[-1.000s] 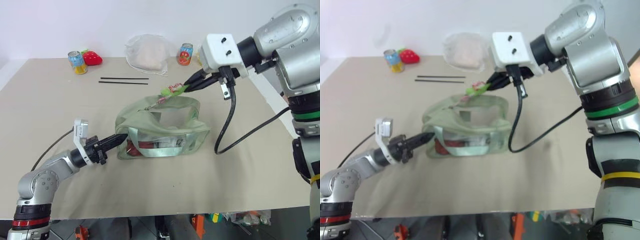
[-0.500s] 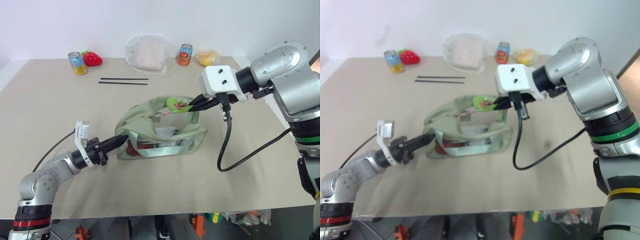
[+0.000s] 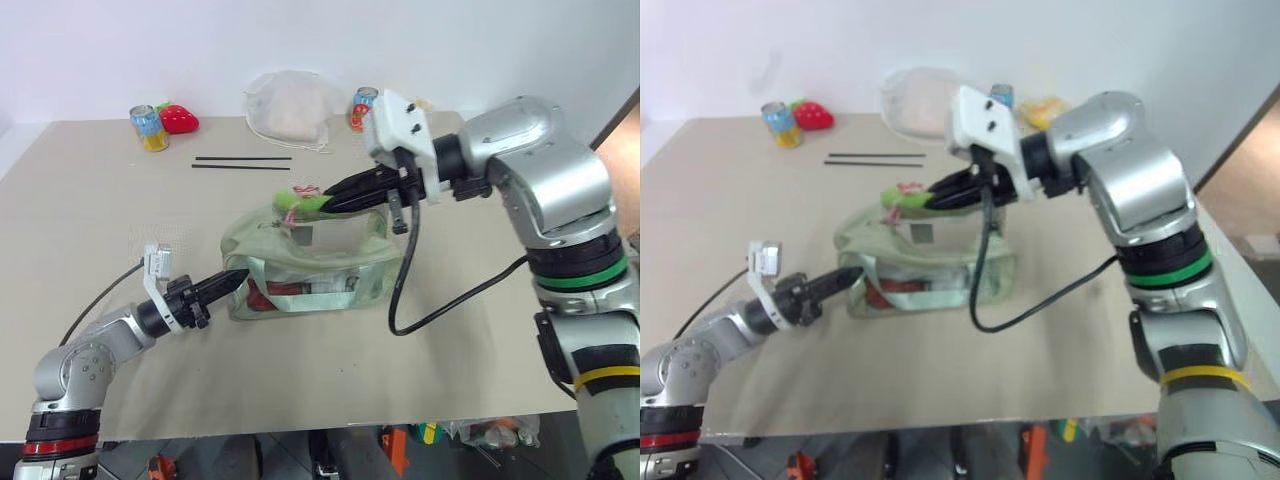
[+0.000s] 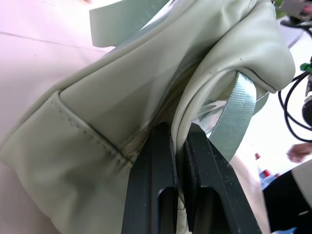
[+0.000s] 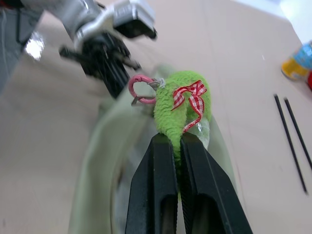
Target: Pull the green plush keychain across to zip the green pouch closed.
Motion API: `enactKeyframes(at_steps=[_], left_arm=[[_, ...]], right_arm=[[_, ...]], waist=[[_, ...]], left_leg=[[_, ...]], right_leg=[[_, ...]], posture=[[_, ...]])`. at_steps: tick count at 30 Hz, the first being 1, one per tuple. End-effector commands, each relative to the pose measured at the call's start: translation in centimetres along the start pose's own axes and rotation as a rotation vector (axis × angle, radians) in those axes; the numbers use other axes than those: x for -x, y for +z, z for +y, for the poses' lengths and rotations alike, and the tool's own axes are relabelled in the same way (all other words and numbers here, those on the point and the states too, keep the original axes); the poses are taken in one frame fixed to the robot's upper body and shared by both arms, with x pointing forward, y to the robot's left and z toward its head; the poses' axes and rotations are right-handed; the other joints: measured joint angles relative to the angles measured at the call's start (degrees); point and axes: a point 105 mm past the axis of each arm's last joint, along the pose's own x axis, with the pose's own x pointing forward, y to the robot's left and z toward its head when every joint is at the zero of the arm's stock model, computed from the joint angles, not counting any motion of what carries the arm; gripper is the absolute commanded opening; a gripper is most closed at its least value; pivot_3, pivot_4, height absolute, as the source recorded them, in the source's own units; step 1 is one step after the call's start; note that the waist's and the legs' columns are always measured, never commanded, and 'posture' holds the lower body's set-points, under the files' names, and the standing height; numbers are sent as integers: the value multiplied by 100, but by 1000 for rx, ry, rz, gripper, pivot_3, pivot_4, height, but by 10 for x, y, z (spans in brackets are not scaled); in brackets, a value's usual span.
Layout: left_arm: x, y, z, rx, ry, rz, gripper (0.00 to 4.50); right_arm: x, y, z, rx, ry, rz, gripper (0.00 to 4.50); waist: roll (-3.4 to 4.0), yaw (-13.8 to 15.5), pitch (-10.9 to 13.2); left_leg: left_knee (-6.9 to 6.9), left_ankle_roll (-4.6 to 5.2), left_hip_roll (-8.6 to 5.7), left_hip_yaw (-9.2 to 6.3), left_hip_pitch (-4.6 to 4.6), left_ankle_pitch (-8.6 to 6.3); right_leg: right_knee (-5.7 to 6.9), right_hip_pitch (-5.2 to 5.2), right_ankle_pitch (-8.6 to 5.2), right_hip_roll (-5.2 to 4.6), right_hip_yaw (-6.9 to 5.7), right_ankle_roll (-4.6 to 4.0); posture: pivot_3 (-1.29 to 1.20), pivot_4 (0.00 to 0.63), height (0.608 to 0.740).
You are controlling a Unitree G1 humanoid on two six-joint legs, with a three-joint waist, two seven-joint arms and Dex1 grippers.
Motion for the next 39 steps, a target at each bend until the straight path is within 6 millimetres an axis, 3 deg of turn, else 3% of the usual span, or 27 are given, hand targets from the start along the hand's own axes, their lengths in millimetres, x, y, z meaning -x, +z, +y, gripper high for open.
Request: enactKeyframes(at_steps=[1, 2, 4, 5, 6, 7, 9, 14, 15, 22, 33, 36, 39], left_arm=[[-3, 10, 0, -33, 34, 8, 0], [-4, 15, -2, -35, 28, 1, 586], [-6, 22, -7, -31, 9, -9, 1219], [-7, 26, -10, -36, -2, -16, 1219], [-7, 29, -12, -37, -10, -22, 1906], [-7, 32, -14, -47, -16, -27, 1958], [-5, 36, -16, -60, -22, -36, 2483], [4, 53, -17, -93, -25, -79, 4356], [5, 56, -15, -122, -10, -77, 4458], [12, 64, -20, -235, -4, -37, 4458], [-7, 56, -47, -255, -144, 31, 4458], [-6, 57, -46, -238, -159, 23, 3679], [-2, 57, -46, -233, -165, 26, 2629]], right_arm=[[1, 13, -1, 41, -12, -36, 23], [-1, 13, -1, 38, -11, -43, 0], [-5, 14, -3, 32, -11, -52, 0], [-7, 13, -4, 31, -11, -52, 0], [-8, 13, -4, 33, -11, -50, 0], [-9, 13, -6, 35, -15, -49, 0], [-5, 14, -12, 41, -29, -47, 0], [7, 19, -25, 70, -70, -35, 0], [9, 20, -28, 76, -79, -32, 0], [15, 22, -34, 106, -94, -21, 0], [16, 24, -36, 107, -107, -27, 0], [16, 23, -35, 106, -108, -27, 0], [17, 23, -35, 102, -111, -26, 0]], waist=[[0, 2, 0], [0, 3, 0], [-1, 3, 0], [-1, 3, 0], [-1, 3, 0], [-1, 4, 0], [-1, 6, 1], [-1, 1, 1], [-1, 0, 1], [0, -1, 2], [0, -2, 2], [0, -3, 2], [0, -2, 2]], left_leg=[[0, 0, -1, 0, 0, 0], [1, 0, -2, 1, 0, 0], [3, 0, -2, 1, -2, 0], [3, 0, -2, 1, -3, 0], [3, 0, -2, 1, -5, 0], [2, 0, -2, 1, -5, 0], [1, 0, -1, 0, -8, 0], [0, 0, -1, 0, -6, 0], [-1, 0, -1, 0, -7, 0], [-4, 0, 1, 1, -3, 0], [-4, -1, -2, 2, -8, 0], [-5, 0, 0, 0, -8, 0], [-6, 0, 1, 0, -8, 0]], right_leg=[[0, 0, 1, -1, 0, 1], [0, 0, 1, -2, 0, 1], [0, -2, 2, -3, 1, 3], [0, -2, 2, -3, 1, 3], [-1, -2, 1, -2, 1, 3], [-1, -5, 1, -2, 1, 2], [-2, -9, 1, -2, 1, 1], [-2, -12, 0, 0, 1, 0], [-2, -12, 0, 1, 1, 0], [-3, -15, -2, 2, 0, -3], [-5, -18, -2, -3, 1, -3], [-5, -18, -2, 2, 0, -3], [-5, -18, -2, 3, 1, -3]], posture=[[0, 150, 740], [0, 150, 740], [0, 150, 740], [0, 150, 740], [0, 150, 740], [0, 150, 740], [0, 150, 740], [0, 150, 740], [0, 150, 740], [0, 150, 740], [0, 150, 740], [0, 150, 740], [0, 150, 740]])
